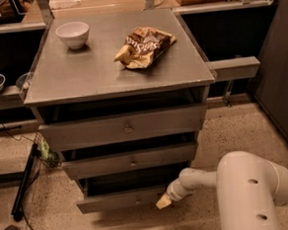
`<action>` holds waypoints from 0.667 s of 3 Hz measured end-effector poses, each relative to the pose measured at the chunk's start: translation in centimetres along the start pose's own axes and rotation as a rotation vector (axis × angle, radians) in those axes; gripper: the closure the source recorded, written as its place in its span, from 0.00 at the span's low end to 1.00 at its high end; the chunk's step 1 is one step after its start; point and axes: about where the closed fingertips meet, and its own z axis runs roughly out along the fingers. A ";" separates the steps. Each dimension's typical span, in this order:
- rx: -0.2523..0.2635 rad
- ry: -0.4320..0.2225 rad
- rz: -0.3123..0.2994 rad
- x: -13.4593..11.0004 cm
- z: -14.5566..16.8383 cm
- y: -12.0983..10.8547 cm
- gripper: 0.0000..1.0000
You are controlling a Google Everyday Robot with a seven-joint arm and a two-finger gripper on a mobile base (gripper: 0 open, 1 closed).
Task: Close bottom drawer
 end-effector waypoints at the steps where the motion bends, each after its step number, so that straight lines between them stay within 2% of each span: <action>1: 0.000 0.000 0.000 0.0 0.0 0.0 0.00; 2: 0.000 0.000 0.000 0.0 0.0 0.0 0.00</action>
Offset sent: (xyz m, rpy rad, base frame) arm 0.0000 0.0000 0.0000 0.0000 0.0000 0.0000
